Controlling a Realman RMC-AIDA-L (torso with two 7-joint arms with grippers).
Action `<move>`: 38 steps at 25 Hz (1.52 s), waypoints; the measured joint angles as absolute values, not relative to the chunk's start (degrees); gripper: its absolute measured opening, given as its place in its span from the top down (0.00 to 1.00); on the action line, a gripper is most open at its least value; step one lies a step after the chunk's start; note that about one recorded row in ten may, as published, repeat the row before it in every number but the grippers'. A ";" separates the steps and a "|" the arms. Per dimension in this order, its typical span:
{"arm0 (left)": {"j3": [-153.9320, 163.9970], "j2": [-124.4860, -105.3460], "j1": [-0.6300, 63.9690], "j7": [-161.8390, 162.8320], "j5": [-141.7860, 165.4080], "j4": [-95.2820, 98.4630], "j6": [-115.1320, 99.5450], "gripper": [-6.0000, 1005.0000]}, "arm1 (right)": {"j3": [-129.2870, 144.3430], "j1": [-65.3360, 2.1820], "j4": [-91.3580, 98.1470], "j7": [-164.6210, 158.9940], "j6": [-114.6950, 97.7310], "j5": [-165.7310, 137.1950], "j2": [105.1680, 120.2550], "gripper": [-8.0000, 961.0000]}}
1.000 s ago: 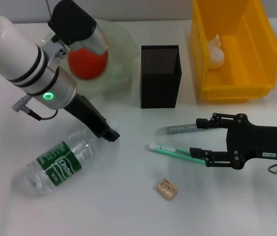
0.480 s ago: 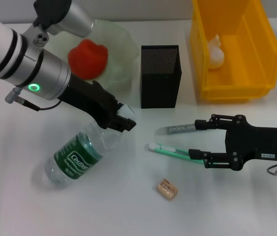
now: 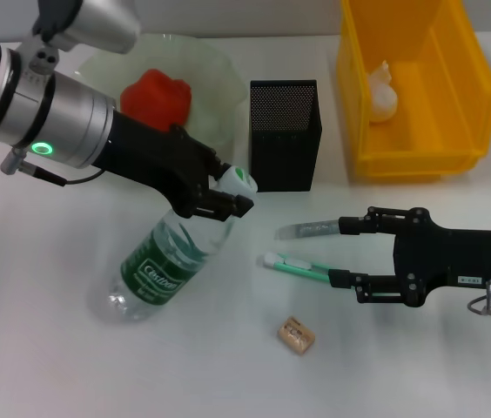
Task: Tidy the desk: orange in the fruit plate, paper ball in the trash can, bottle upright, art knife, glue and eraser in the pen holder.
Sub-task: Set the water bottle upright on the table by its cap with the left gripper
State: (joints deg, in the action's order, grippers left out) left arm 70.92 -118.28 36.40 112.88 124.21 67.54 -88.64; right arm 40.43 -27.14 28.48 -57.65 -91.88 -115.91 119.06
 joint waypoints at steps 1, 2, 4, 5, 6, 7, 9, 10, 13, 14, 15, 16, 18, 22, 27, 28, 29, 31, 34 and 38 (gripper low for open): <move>70.46 -118.28 36.36 112.58 124.05 67.59 -88.83 0.55 | 40.43 -27.14 28.43 -57.65 -91.98 -115.88 119.06 0.23; 69.83 -118.27 36.33 112.08 123.82 67.65 -89.17 0.55 | 40.43 -27.15 28.40 -57.65 -92.05 -115.83 119.07 0.23; 68.41 -118.30 36.28 111.09 123.33 67.67 -89.89 0.55 | 40.43 -27.16 28.26 -57.65 -92.13 -115.69 119.09 0.23; 67.58 -118.32 36.21 110.55 122.80 67.67 -90.26 0.55 | 40.43 -27.16 28.26 -57.65 -92.13 -115.69 119.09 0.23; 66.81 -118.32 36.08 110.06 122.07 67.68 -90.53 0.55 | 40.43 -27.16 28.21 -57.65 -92.16 -115.64 119.09 0.23; 66.81 -118.32 36.08 110.06 122.07 67.68 -90.53 0.55 | 40.43 -27.16 28.17 -57.65 -92.18 -115.62 119.09 0.23; 64.73 -118.24 35.55 108.90 120.93 67.51 -91.01 0.55 | 40.43 -27.17 27.76 -57.65 -92.20 -115.58 119.09 0.23; 63.97 -118.24 35.41 108.45 120.81 67.43 -91.32 0.55 | 40.43 -27.17 27.76 -57.65 -92.20 -115.58 119.09 0.23; 62.25 -118.25 35.01 107.32 120.24 67.36 -92.47 0.55 | 40.43 -27.24 27.32 -57.65 -92.21 -115.57 119.09 0.23; 62.05 -118.25 34.77 107.00 119.82 67.36 -92.74 0.55 | 40.43 -27.24 27.26 -57.65 -92.21 -115.57 119.09 0.23; 62.05 -118.25 34.77 107.00 119.82 67.36 -92.74 0.55 | 40.42 -27.25 27.06 -57.65 -92.19 -115.57 119.09 0.23; 61.83 -118.26 34.35 106.51 119.16 67.43 -93.00 0.55 | 40.42 -27.25 27.06 -57.65 -92.19 -115.57 119.09 0.23; 61.27 -118.20 33.35 105.20 117.80 67.62 -93.23 0.55 | 40.43 -27.29 26.85 -57.65 -92.12 -115.57 119.09 0.23; 59.00 -118.19 31.66 102.23 115.07 67.68 -94.56 0.55 | 40.44 -27.40 26.78 -58.05 -91.97 -115.80 119.09 0.23; 56.48 -118.20 30.24 99.70 112.91 67.45 -95.79 0.55 | 40.51 -27.44 26.80 -58.18 -91.56 -116.00 119.06 0.23; 56.05 -118.21 29.87 99.21 112.40 67.38 -95.96 0.55 | 40.51 -27.43 26.80 -58.19 -91.45 -116.00 119.04 0.23; 55.67 -118.21 29.51 98.82 111.88 67.37 -96.02 0.55 | 40.52 -27.40 26.80 -58.19 -91.20 -116.08 119.03 0.23; 54.77 -118.21 28.60 97.82 110.81 67.28 -96.14 0.55 | 40.51 -27.33 26.80 -58.21 -90.54 -116.46 119.02 0.23; 53.24 -118.30 27.49 96.16 110.00 66.88 -96.20 0.55 | 40.52 -27.33 26.61 -58.22 -89.99 -117.31 119.06 0.23; 50.96 -118.27 26.24 93.33 107.75 64.31 -96.23 0.55 | 40.52 -27.37 26.16 -58.17 -89.98 -117.47 119.08 0.23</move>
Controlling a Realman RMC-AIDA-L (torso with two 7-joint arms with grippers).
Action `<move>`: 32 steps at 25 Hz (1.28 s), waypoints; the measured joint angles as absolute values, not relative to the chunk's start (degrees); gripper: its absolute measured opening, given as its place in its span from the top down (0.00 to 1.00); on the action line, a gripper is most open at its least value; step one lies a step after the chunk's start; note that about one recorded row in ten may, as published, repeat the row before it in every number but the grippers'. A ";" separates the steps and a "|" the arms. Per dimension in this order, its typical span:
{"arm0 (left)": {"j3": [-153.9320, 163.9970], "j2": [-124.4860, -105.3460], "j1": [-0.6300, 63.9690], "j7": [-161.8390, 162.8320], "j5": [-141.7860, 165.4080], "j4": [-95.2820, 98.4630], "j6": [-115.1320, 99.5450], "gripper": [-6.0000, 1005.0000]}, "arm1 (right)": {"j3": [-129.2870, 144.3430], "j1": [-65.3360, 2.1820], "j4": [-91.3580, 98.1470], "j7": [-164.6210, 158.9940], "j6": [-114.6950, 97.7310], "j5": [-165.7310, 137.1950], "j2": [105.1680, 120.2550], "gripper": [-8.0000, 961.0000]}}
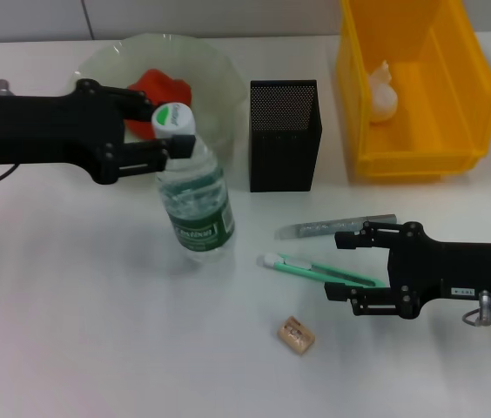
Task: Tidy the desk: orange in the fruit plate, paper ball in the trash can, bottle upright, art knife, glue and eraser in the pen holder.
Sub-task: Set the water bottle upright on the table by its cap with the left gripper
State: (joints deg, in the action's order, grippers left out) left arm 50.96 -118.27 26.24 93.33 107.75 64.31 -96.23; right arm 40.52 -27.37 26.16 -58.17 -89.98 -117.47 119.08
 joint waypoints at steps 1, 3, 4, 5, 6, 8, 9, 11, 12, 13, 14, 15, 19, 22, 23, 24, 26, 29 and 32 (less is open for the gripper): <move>49.34 -118.24 25.68 91.61 106.97 62.94 -96.19 0.55 | 40.52 -27.38 26.08 -58.06 -90.00 -117.49 119.09 0.23; 48.44 -118.24 25.46 90.79 106.86 62.28 -96.12 0.55 | 40.52 -27.39 26.07 -58.05 -90.01 -117.50 119.09 0.23; 47.61 -118.24 25.30 89.99 106.76 61.66 -96.07 0.55 | 40.55 -27.39 26.05 -58.03 -90.03 -117.50 119.09 0.23; 46.38 -118.23 25.22 89.02 106.72 60.70 -96.07 0.55 | 40.63 -27.40 26.02 -58.00 -90.05 -117.51 119.09 0.23; 45.30 -118.23 25.15 88.18 106.67 59.91 -96.20 0.55 | 40.75 -27.43 26.01 -57.94 -90.03 -117.51 119.09 0.23; 43.68 -118.26 24.84 86.82 106.28 59.08 -96.43 0.55 | 40.77 -27.45 26.01 -57.89 -90.02 -117.52 119.09 0.23; 43.22 -118.27 24.65 86.33 105.97 58.84 -96.48 0.55 | 40.77 -27.47 26.01 -57.86 -90.01 -117.52 119.09 0.23; 42.59 -118.22 24.03 84.80 104.91 58.15 -96.38 0.55 | 40.78 -27.49 26.01 -57.80 -90.00 -117.52 119.07 0.23; 42.17 -118.19 23.79 84.15 104.57 57.78 -96.24 0.55 | 40.78 -27.51 26.01 -57.79 -90.00 -117.52 119.05 0.23; 41.32 -118.15 23.59 83.43 104.42 57.29 -96.07 0.55 | 40.78 -27.52 26.01 -57.79 -90.00 -117.52 119.03 0.23; 40.95 -118.13 23.56 83.18 104.42 57.10 -96.03 0.55 | 40.78 -27.55 26.01 -57.79 -89.99 -117.52 119.03 0.23; 40.24 -118.09 23.51 82.74 104.42 56.70 -95.96 0.55 | 40.78 -27.58 26.01 -57.79 -90.00 -117.52 119.02 0.23; 37.09 -118.03 23.39 80.50 104.56 54.46 -95.76 0.55 | 40.78 -27.55 26.01 -57.80 -89.99 -117.52 119.00 0.23; 36.05 -118.03 23.18 79.48 104.62 53.56 -95.66 0.55 | 40.78 -27.48 26.01 -57.80 -90.00 -117.52 119.00 0.23; 35.59 -118.00 22.79 79.04 104.69 53.31 -95.48 0.55 | 40.78 -27.47 26.01 -57.85 -89.99 -117.52 119.00 0.23; 35.53 -117.99 22.66 78.98 104.70 53.30 -95.36 0.55 | 40.78 -27.47 26.01 -57.92 -89.99 -117.52 119.00 0.23; 35.43 -117.97 22.32 78.79 104.71 53.25 -94.91 0.55 | 40.78 -27.49 26.01 -58.03 -89.99 -117.52 119.00 0.23; 35.38 -117.95 21.63 78.01 104.73 53.05 -93.27 0.55 | 40.78 -27.55 26.01 -58.10 -89.99 -117.52 119.00 0.23; 35.35 -117.95 21.25 77.08 104.70 52.22 -91.62 0.55 | 40.78 -27.55 26.01 -58.11 -90.00 -117.52 119.00 0.23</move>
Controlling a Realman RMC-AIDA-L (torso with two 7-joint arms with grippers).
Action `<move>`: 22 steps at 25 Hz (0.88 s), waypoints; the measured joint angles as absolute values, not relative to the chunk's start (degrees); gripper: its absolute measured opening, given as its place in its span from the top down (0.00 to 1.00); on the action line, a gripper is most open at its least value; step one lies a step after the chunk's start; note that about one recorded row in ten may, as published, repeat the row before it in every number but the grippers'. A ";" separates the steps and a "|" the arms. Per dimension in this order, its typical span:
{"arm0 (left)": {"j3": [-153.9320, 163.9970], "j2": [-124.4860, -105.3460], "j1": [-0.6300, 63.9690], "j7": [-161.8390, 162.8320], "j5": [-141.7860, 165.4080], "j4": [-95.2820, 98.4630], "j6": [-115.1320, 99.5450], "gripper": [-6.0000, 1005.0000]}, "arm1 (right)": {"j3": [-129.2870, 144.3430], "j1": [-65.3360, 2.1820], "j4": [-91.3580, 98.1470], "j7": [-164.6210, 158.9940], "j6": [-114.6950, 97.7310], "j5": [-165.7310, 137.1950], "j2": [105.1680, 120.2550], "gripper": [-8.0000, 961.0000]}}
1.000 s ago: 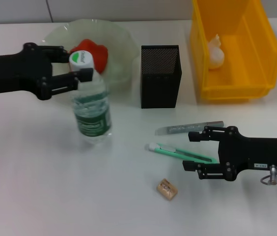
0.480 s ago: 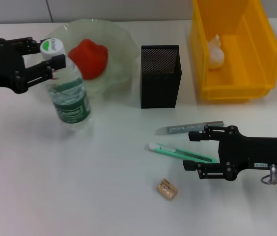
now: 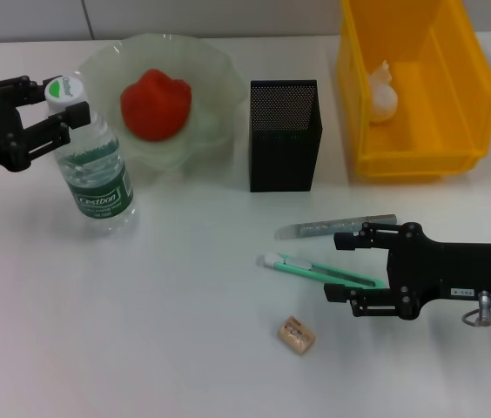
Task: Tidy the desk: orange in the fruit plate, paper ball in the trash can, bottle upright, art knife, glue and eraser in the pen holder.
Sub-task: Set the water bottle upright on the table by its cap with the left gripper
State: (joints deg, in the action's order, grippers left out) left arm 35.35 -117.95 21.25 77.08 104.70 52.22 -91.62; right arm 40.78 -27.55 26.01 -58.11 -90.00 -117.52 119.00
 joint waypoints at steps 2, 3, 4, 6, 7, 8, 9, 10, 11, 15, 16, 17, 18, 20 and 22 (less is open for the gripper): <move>35.16 -117.89 21.17 76.64 104.54 51.40 -91.00 0.55 | 40.78 -27.51 26.01 -58.11 -90.00 -117.52 119.00 0.23; 34.93 -117.84 21.14 76.55 104.53 51.30 -90.74 0.55 | 40.78 -27.49 26.01 -58.11 -90.00 -117.52 119.00 0.23; 34.79 -117.80 21.13 76.51 104.53 51.27 -90.51 0.55 | 40.78 -27.48 26.01 -58.11 -90.00 -117.52 119.00 0.23; 34.65 -117.80 21.09 76.47 104.53 51.16 -90.25 0.55 | 40.78 -27.41 26.01 -58.10 -90.00 -117.52 119.00 0.23; 34.55 -117.77 21.06 76.23 104.53 50.96 -89.95 0.55 | 40.78 -27.38 26.01 -58.10 -90.00 -117.52 119.00 0.23; 34.37 -117.74 21.00 75.99 104.53 50.83 -89.83 0.55 | 40.78 -27.33 26.01 -58.10 -89.99 -117.51 119.00 0.23; 34.20 -117.72 20.96 75.87 104.53 50.81 -89.73 0.55 | 40.78 -27.27 26.02 -58.10 -90.00 -117.49 119.00 0.23; 34.01 -117.70 20.94 75.75 104.52 50.77 -89.56 0.55 | 40.78 -27.24 26.01 -58.10 -90.03 -117.47 119.00 0.23; 34.01 -117.70 20.94 75.75 104.52 50.77 -89.56 0.55 | 40.76 -27.22 26.01 -58.08 -90.06 -117.44 119.00 0.23; 33.13 -117.71 20.90 74.75 104.50 50.10 -88.60 0.55 | 40.69 -27.17 26.01 -58.03 -90.15 -117.38 119.00 0.23; 32.85 -117.77 20.90 74.47 104.50 49.98 -88.32 0.54 | 40.69 -27.14 26.02 -58.03 -90.17 -117.37 119.00 0.23; 32.64 -117.92 20.91 74.13 104.48 49.85 -88.00 0.54 | 40.71 -27.10 26.01 -58.03 -90.22 -117.35 119.00 0.23; 32.64 -117.92 20.94 73.96 104.47 49.61 -87.91 0.54 | 40.71 -27.10 26.01 -58.03 -90.22 -117.35 119.00 0.23; 32.63 -117.87 20.99 73.70 104.47 49.22 -87.80 0.54 | 40.77 -27.11 26.02 -58.03 -90.24 -117.34 119.00 0.23; 32.62 -117.78 21.07 73.42 104.46 48.75 -87.68 0.54 | 40.77 -27.15 26.01 -58.04 -90.26 -117.33 119.00 0.23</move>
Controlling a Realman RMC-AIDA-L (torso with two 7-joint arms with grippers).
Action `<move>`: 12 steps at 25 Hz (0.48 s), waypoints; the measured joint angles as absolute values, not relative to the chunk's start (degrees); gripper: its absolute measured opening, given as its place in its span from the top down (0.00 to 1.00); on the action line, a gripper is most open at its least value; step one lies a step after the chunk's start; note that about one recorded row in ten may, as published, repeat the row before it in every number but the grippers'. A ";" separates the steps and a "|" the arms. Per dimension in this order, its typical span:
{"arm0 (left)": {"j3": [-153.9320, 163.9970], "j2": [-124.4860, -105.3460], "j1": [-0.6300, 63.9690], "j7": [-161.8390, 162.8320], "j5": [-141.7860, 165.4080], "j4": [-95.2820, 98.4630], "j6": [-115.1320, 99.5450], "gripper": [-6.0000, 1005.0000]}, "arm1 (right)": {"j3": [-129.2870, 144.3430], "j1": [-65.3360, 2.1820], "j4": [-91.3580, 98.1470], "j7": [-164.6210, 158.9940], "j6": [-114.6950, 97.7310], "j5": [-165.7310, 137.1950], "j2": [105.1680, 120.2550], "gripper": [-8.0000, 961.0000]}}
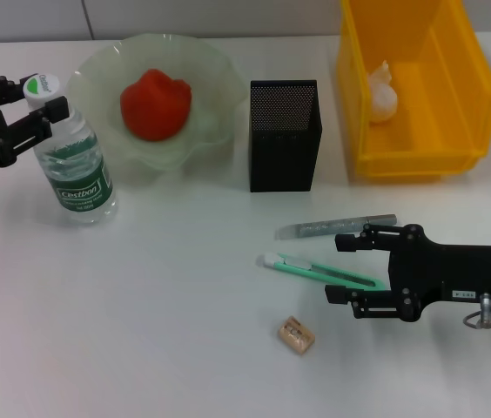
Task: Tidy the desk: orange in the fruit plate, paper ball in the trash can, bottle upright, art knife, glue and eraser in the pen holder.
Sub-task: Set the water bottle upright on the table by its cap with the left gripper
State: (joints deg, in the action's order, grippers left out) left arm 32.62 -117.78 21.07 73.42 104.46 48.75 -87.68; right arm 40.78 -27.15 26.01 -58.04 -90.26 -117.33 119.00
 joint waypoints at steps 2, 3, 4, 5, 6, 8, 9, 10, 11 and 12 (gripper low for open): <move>32.57 -117.61 21.30 72.87 104.44 47.80 -87.20 0.53 | 40.78 -27.17 26.02 -58.04 -90.31 -117.33 119.00 0.23; 32.58 -117.61 21.32 72.81 104.44 47.72 -87.12 0.53 | 40.78 -27.15 26.04 -58.04 -90.34 -117.33 119.00 0.23; 32.58 -117.61 21.32 72.81 104.44 47.72 -87.12 0.53 | 40.78 -27.15 26.04 -58.04 -90.34 -117.33 119.00 0.23; 32.57 -117.61 21.32 72.77 104.43 47.68 -87.06 0.53 | 40.78 -27.12 26.05 -58.07 -90.35 -117.33 119.00 0.23; 32.57 -117.59 21.38 72.72 104.44 47.67 -87.00 0.53 | 40.78 -27.11 26.06 -58.08 -90.35 -117.33 119.00 0.23; 32.58 -117.59 21.42 72.70 104.47 47.65 -86.97 0.53 | 40.78 -27.10 26.06 -58.09 -90.36 -117.33 119.00 0.23; 32.58 -117.59 21.43 72.69 104.51 47.65 -86.92 0.52 | 40.78 -27.10 26.06 -58.09 -90.36 -117.33 119.00 0.23; 32.60 -117.59 21.43 72.69 104.54 47.64 -86.85 0.52 | 40.78 -27.09 26.05 -58.09 -90.36 -117.33 119.00 0.23; 32.64 -117.59 21.44 72.69 104.55 47.63 -86.79 0.52 | 40.78 -27.08 26.05 -58.09 -90.36 -117.33 119.00 0.23; 32.72 -117.60 21.44 72.69 104.57 47.64 -86.68 0.52 | 40.78 -27.08 26.04 -58.10 -90.36 -117.33 119.00 0.23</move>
State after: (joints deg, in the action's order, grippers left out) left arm 32.72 -117.60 21.44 72.69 104.57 47.64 -86.68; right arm 40.78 -27.08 26.04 -58.10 -90.36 -117.33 119.00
